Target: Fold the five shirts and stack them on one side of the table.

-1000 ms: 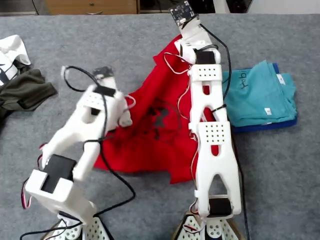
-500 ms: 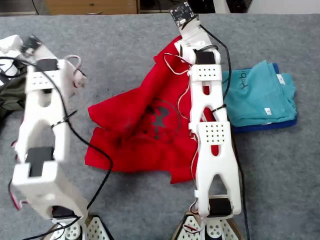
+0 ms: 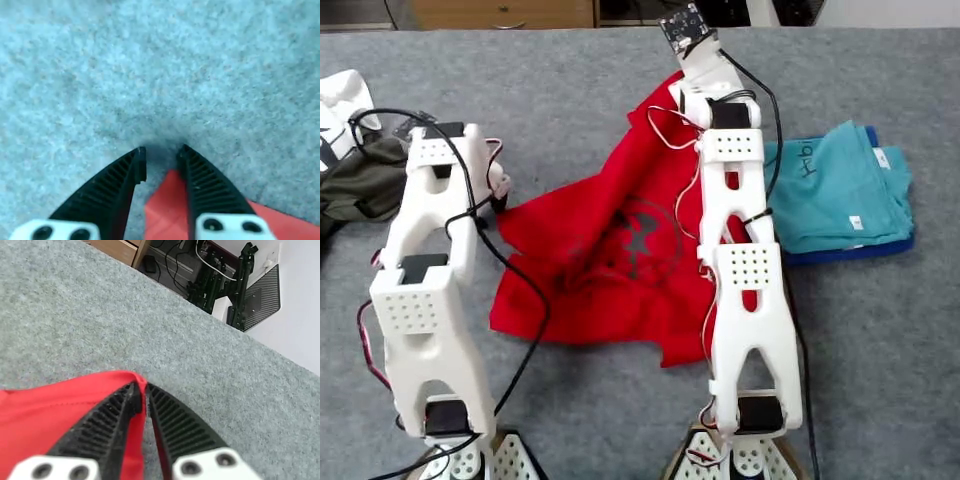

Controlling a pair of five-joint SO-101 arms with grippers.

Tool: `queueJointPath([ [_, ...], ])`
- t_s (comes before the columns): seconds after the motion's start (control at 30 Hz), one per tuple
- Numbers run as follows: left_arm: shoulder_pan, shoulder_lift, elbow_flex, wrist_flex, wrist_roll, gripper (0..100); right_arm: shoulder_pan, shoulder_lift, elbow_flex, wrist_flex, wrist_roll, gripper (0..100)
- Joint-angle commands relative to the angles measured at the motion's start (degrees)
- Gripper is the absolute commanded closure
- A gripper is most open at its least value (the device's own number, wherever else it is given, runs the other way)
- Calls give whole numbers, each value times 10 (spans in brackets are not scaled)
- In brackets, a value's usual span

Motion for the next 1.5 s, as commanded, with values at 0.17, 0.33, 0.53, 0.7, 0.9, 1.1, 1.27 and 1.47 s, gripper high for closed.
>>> queueJointPath([
  [0.17, 78, -1, -25, 49, 17, 790, -6, -6, -5, -12, 5, 995],
  [0.33, 77, 4, -25, 50, 16, 791, -6, -6, -5, -12, 5, 995],
  [0.53, 84, 5, -25, 23, 18, 988, -6, -6, -5, -12, 5, 995],
  [0.7, 79, 0, -31, -4, 18, 981, -6, -6, -5, -12, 5, 995],
  [0.9, 38, -1, -143, -9, 9, 982, -6, -6, -5, -12, 5, 995],
  [1.1, 9, -16, -365, 106, -55, 982, -20, -27, -36, 13, 1, 996],
  [1.27, -9, -29, -578, 244, -113, 982, -5, -102, -123, 143, -51, 996],
  [1.47, -38, -99, -675, 271, -152, 983, 0, -291, -114, 258, -76, 995],
])
